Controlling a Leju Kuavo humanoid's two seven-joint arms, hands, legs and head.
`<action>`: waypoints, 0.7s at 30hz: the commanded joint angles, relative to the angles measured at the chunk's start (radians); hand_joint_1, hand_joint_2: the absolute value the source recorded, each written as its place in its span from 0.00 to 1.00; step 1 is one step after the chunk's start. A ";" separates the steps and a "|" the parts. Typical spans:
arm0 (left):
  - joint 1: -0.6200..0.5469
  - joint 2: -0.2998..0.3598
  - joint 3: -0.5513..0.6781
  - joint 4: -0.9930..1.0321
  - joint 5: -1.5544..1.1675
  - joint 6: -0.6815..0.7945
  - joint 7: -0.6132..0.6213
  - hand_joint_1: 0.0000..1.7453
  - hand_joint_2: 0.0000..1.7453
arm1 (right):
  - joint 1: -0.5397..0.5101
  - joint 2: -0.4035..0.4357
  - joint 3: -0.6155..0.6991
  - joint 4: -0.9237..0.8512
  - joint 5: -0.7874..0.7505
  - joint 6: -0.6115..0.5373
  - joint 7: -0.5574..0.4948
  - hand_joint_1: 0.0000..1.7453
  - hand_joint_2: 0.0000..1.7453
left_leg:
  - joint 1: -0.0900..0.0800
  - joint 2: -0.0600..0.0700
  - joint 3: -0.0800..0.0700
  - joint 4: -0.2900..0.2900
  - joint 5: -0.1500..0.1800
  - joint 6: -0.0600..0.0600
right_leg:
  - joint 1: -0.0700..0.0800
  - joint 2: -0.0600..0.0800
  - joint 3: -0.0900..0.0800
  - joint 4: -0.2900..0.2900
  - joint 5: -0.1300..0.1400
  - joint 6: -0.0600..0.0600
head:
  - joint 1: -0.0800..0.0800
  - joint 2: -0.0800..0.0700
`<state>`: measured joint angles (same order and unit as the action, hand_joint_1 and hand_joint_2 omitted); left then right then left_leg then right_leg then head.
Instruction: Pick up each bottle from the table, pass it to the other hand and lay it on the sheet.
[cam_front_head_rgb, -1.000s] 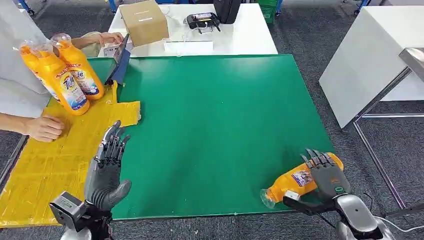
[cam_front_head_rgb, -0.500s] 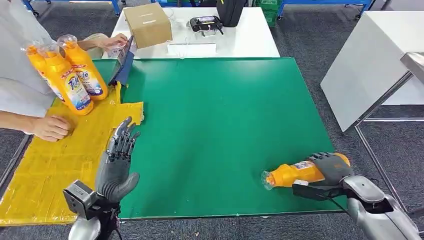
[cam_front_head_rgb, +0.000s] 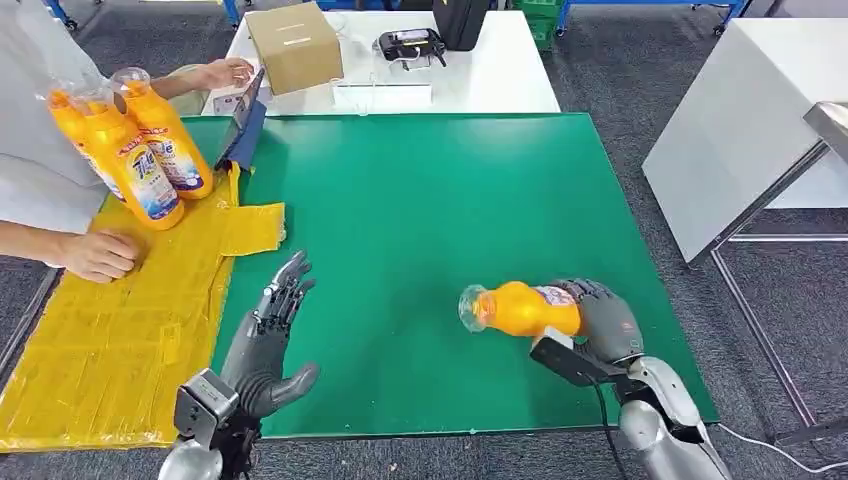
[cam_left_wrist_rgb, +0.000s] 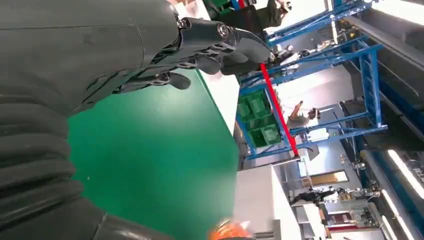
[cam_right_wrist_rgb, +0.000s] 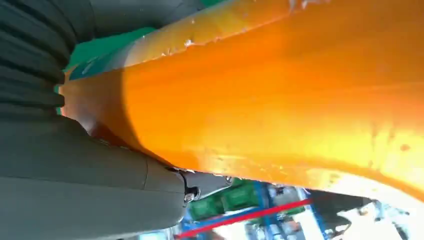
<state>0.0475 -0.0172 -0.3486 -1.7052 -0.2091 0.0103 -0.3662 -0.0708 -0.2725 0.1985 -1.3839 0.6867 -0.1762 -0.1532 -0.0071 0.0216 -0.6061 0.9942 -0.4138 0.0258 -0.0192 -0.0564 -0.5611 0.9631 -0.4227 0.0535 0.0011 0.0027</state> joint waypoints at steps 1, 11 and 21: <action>-0.104 0.022 -0.156 0.153 -0.058 0.003 0.010 0.00 1.00 | -0.013 0.303 -0.128 -0.137 -0.364 -0.003 -0.078 1.00 1.00 | 0.001 0.001 0.001 0.000 -0.002 -0.002 | 0.001 0.007 0.001 0.000 -0.001 -0.003 | 0.000 0.000; -0.153 0.029 -0.218 0.178 -0.071 0.065 0.009 0.00 1.00 | -0.104 0.376 0.019 -0.007 -0.569 0.023 -0.084 1.00 1.00 | 0.002 0.002 0.000 0.000 -0.001 -0.003 | 0.001 0.009 0.001 0.000 0.000 -0.003 | 0.000 0.000; -0.170 0.030 -0.205 0.164 -0.078 0.127 -0.001 0.00 1.00 | -0.136 0.408 0.142 0.090 -0.616 0.100 -0.067 1.00 1.00 | 0.001 0.002 -0.001 0.000 -0.001 -0.002 | 0.000 0.008 0.000 0.000 0.000 -0.002 | 0.000 0.000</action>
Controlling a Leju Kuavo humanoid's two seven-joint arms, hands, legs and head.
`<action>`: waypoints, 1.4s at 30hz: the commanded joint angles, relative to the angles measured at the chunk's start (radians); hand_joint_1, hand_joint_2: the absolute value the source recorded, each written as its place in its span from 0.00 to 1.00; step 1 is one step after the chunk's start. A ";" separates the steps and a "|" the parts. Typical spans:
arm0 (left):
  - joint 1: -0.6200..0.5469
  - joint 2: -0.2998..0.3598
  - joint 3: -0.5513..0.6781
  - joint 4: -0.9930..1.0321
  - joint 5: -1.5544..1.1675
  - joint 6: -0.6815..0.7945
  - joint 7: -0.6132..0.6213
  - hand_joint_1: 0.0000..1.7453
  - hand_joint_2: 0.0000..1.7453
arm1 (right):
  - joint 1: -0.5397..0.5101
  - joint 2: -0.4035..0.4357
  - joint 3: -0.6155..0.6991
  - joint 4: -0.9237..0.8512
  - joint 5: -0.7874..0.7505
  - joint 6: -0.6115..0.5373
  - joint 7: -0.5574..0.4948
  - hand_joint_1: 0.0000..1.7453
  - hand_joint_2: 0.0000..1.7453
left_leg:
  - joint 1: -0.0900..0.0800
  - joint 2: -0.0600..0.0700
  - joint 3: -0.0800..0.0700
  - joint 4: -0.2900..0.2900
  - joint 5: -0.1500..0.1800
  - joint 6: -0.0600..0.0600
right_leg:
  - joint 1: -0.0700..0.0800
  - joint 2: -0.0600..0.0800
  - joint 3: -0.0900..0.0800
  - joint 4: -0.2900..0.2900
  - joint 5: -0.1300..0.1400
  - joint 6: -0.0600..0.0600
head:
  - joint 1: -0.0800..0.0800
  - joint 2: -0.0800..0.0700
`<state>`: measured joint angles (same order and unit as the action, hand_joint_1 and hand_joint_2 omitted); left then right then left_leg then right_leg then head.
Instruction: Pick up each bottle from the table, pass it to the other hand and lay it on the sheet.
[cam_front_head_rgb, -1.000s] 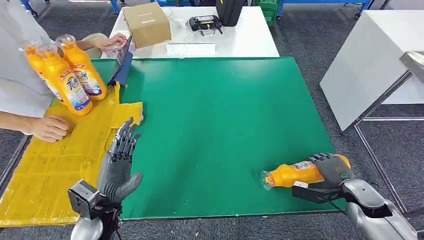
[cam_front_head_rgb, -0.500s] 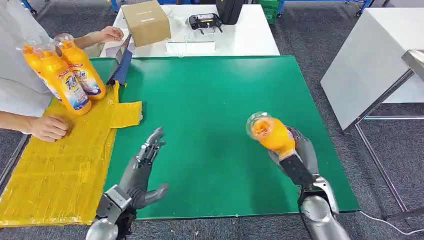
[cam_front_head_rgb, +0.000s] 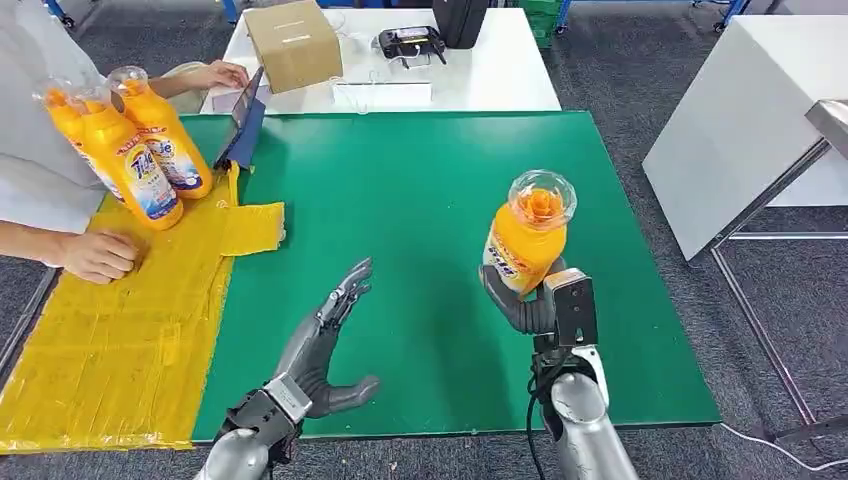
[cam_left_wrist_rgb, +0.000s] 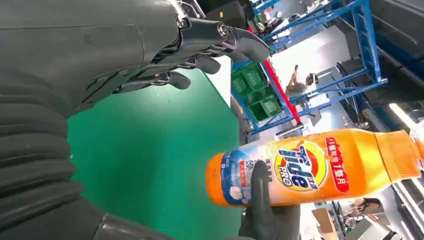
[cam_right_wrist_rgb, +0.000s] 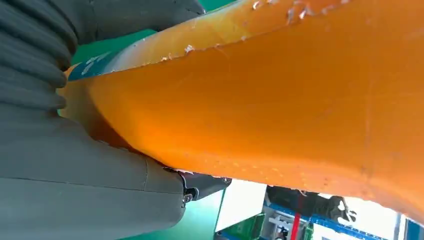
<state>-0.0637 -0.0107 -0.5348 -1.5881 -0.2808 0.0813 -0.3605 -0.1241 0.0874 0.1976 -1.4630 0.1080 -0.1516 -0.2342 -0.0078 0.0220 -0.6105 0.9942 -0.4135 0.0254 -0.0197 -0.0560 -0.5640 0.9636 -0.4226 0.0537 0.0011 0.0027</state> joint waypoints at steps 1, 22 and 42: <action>-0.067 0.024 -0.018 0.045 -0.006 0.064 -0.006 0.00 1.00 | -0.097 0.059 0.183 0.207 -0.028 0.074 0.013 1.00 1.00 | 0.002 0.004 0.005 0.000 -0.002 -0.003 | 0.002 0.011 0.004 0.000 0.000 -0.004 | 0.000 0.000; -0.138 -0.029 0.127 0.086 -0.081 0.233 0.010 0.00 1.00 | -0.209 0.054 0.825 0.371 0.623 -0.137 0.008 1.00 1.00 | 0.003 -0.002 -0.001 -0.001 0.001 -0.003 | 0.002 0.001 -0.001 -0.001 -0.001 -0.003 | 0.000 0.000; -0.129 -0.030 0.146 0.092 -0.086 0.234 -0.002 1.00 1.00 | -0.197 0.056 0.777 0.364 0.634 -0.159 0.016 1.00 1.00 | 0.004 -0.002 0.001 0.000 0.000 -0.004 | 0.004 0.002 0.000 -0.001 -0.001 -0.005 | 0.000 0.000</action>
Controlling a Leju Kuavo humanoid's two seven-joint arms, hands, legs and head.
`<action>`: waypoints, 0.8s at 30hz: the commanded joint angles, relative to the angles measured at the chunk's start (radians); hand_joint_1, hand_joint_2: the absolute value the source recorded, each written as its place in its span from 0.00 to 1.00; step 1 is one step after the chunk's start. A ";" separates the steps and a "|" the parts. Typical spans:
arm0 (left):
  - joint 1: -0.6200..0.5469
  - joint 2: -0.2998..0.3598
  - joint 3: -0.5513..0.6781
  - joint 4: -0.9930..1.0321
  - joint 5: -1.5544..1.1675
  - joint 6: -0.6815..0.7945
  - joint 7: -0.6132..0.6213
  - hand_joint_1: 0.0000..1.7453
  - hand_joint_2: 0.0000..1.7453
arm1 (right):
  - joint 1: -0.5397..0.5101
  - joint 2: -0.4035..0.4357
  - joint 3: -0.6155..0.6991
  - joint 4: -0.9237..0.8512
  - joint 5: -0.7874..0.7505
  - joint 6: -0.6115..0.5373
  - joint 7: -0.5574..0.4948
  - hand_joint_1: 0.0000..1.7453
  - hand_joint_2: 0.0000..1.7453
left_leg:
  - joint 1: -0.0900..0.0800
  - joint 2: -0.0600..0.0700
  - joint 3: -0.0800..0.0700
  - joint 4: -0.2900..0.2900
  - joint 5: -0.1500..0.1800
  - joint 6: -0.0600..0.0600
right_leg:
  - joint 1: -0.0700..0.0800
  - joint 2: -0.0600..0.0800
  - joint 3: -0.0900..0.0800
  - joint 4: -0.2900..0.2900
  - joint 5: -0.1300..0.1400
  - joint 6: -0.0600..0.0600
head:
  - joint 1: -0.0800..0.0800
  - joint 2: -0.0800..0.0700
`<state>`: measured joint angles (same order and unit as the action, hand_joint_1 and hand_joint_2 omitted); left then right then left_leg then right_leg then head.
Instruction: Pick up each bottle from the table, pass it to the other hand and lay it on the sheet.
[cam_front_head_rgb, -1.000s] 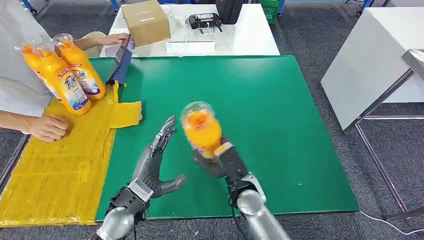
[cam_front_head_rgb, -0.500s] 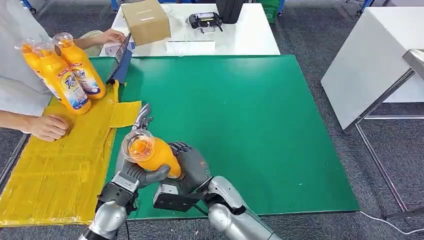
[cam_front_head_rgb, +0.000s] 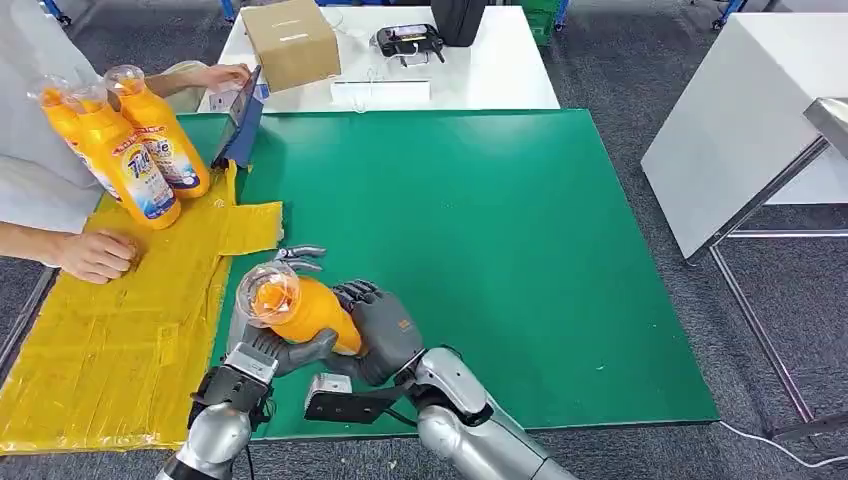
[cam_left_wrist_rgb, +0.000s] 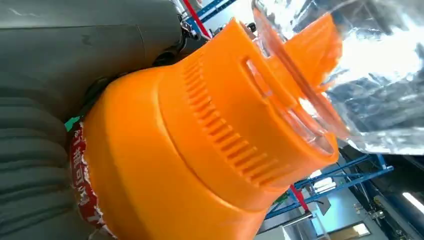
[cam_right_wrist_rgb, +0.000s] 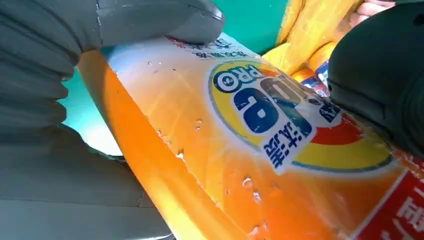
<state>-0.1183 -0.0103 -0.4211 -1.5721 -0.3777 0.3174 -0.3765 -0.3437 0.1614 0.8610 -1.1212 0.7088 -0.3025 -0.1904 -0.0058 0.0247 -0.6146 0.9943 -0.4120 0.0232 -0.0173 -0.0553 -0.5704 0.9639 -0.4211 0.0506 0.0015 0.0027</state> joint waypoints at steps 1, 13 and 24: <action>-0.074 -0.031 0.038 0.072 0.017 -0.003 0.012 1.00 1.00 | 0.025 -0.017 0.109 0.021 0.034 -0.010 -0.028 1.00 1.00 | 0.002 -0.003 0.003 0.000 -0.001 -0.001 | 0.001 0.001 0.004 -0.001 -0.001 -0.002 | 0.000 0.000; -0.156 0.019 0.124 0.098 -0.070 0.134 0.019 1.00 1.00 | 0.160 -0.021 -0.177 -0.224 -0.471 0.044 -0.148 0.00 0.00 | 0.003 -0.008 0.003 0.002 -0.002 -0.002 | 0.002 -0.001 0.005 0.001 -0.003 -0.003 | 0.000 0.000; -0.409 0.133 0.257 0.462 -1.019 0.381 0.369 1.00 1.00 | 0.309 -0.127 -0.417 -0.659 -0.685 0.116 -0.168 0.00 0.00 | 0.001 -0.004 0.001 0.000 0.001 -0.001 | 0.000 0.001 0.002 0.000 0.000 -0.002 | 0.000 0.000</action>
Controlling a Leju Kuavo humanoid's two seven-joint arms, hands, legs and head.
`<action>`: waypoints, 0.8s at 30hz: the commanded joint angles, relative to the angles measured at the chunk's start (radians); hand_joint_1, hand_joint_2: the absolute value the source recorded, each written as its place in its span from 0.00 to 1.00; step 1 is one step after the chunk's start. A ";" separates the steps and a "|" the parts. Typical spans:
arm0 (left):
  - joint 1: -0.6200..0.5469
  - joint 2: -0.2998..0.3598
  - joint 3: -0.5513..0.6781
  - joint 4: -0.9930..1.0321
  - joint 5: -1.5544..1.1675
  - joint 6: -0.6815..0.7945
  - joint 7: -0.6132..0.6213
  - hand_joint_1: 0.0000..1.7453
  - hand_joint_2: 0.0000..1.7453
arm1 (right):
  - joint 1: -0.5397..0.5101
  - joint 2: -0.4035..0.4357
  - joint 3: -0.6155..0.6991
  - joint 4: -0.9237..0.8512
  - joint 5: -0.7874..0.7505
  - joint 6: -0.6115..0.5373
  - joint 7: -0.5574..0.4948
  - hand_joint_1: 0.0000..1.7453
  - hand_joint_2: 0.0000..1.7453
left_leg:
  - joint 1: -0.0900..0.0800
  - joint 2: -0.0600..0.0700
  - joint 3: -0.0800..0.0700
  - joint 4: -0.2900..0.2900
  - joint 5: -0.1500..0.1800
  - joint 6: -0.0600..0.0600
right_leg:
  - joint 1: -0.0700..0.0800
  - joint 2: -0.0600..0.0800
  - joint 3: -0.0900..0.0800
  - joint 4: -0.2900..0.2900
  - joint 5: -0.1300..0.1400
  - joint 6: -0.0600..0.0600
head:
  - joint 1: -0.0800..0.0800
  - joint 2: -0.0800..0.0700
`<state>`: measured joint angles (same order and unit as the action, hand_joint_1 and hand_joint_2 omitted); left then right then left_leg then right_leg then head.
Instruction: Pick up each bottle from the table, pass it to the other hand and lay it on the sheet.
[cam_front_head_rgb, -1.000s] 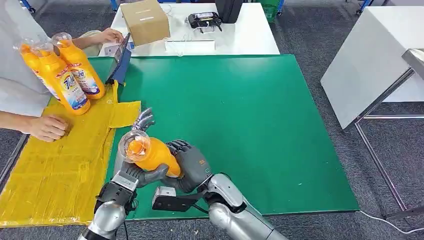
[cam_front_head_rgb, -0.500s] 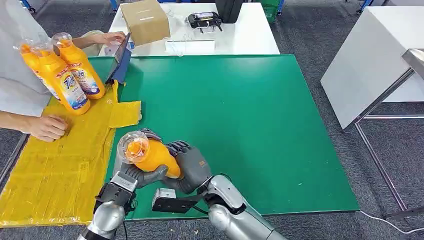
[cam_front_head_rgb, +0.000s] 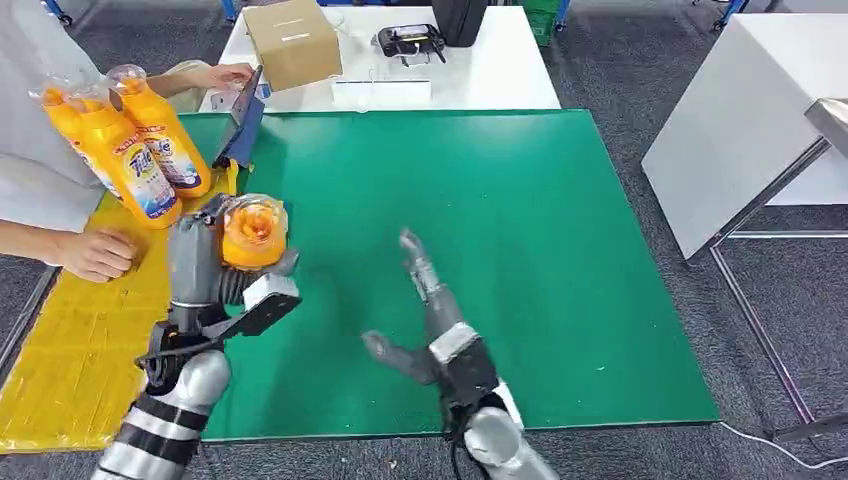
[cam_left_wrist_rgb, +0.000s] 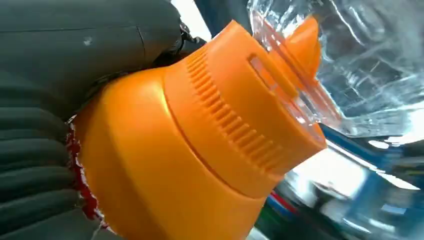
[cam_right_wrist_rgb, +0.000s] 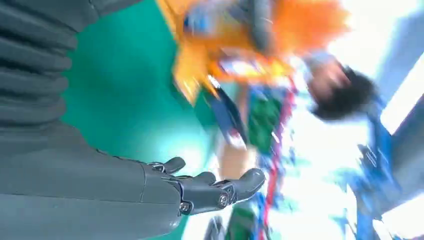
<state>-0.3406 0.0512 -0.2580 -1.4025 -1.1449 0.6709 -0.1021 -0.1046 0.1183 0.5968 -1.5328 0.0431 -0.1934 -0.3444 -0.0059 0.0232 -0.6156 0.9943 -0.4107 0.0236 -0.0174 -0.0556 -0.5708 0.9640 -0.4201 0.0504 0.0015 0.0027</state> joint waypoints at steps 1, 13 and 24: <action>-0.187 0.071 0.094 0.292 -0.251 0.027 0.095 1.00 1.00 | 0.070 -0.084 -0.153 -0.248 -0.019 0.007 -0.014 0.00 0.00 | 0.002 -0.002 0.003 0.001 -0.001 -0.002 | 0.001 0.003 0.004 0.000 -0.001 -0.002 | 0.000 0.000; -0.453 0.208 -0.519 0.947 -0.426 -0.056 0.455 1.00 1.00 | 0.027 -0.096 -0.176 -0.344 -0.017 -0.077 -0.098 0.00 1.00 | 0.001 0.001 0.003 -0.001 0.001 -0.003 | 0.000 0.005 0.001 -0.001 0.001 -0.004 | 0.000 0.000; -0.367 0.118 -0.258 1.097 -0.290 -0.205 0.315 1.00 1.00 | -0.013 -0.112 -0.150 -0.294 0.039 -0.110 -0.087 0.00 1.00 | 0.002 0.003 0.008 -0.001 -0.002 -0.004 | 0.001 0.011 0.007 -0.001 0.000 -0.006 | 0.000 0.000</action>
<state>-0.7103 0.2456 -0.6565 -0.5241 -1.5327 0.5229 0.2529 -0.0577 0.0404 0.4372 -1.8811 0.0557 -0.2888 -0.4494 -0.0058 0.0266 -0.6171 0.9944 -0.4094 0.0218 -0.0169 -0.0528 -0.5734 0.9646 -0.4180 0.0478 0.0015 0.0027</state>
